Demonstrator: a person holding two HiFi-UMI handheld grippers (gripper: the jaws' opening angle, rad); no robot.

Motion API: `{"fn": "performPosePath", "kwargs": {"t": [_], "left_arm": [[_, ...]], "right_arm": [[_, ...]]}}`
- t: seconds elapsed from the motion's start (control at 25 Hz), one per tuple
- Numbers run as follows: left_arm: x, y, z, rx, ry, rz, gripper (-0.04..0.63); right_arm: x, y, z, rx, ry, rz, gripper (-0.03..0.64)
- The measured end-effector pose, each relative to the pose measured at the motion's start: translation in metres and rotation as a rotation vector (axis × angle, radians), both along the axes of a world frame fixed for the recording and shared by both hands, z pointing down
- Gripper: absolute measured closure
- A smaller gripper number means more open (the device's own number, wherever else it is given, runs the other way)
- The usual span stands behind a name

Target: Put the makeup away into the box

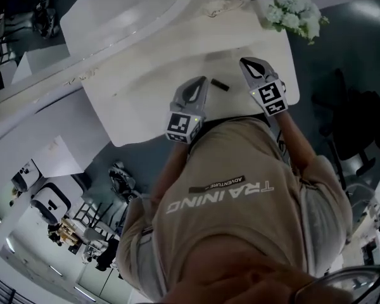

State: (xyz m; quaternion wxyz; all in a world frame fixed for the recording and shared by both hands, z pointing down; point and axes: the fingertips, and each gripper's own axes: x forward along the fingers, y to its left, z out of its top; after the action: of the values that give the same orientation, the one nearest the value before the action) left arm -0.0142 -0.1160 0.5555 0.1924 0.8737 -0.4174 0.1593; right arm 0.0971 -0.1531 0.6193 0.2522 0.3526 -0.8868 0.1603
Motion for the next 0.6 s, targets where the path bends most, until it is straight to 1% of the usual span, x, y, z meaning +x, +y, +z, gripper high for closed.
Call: {"fn": "performPosePath", "kwargs": {"t": [0.08,0.2,0.32,0.44,0.52,0.6], "left_arm": [[-0.001,-0.006,-0.002,0.014,0.006,0.016,0.589],[-0.005,-0.014,-0.01,0.041,0.012,0.049,0.589],[-0.005,-0.007,-0.016,0.049,0.031,0.098,0.589],[-0.009,0.008,-0.017,0.033,0.046,0.145,0.589],[-0.016,0.012,-0.013,0.015,0.064,0.139,0.589],[-0.023,0.01,-0.01,0.012,0.098,0.117,0.589]], "right_arm": [[0.004,-0.005,0.005,-0.014,0.014,0.022,0.614],[0.001,-0.012,0.009,-0.003,0.038,0.047,0.614],[-0.001,-0.013,0.018,-0.016,0.059,0.094,0.614],[-0.004,-0.008,0.032,-0.091,0.015,0.19,0.614],[-0.001,-0.01,0.041,-0.116,0.003,0.262,0.614],[0.006,-0.017,0.047,-0.125,0.024,0.33,0.612]]}}
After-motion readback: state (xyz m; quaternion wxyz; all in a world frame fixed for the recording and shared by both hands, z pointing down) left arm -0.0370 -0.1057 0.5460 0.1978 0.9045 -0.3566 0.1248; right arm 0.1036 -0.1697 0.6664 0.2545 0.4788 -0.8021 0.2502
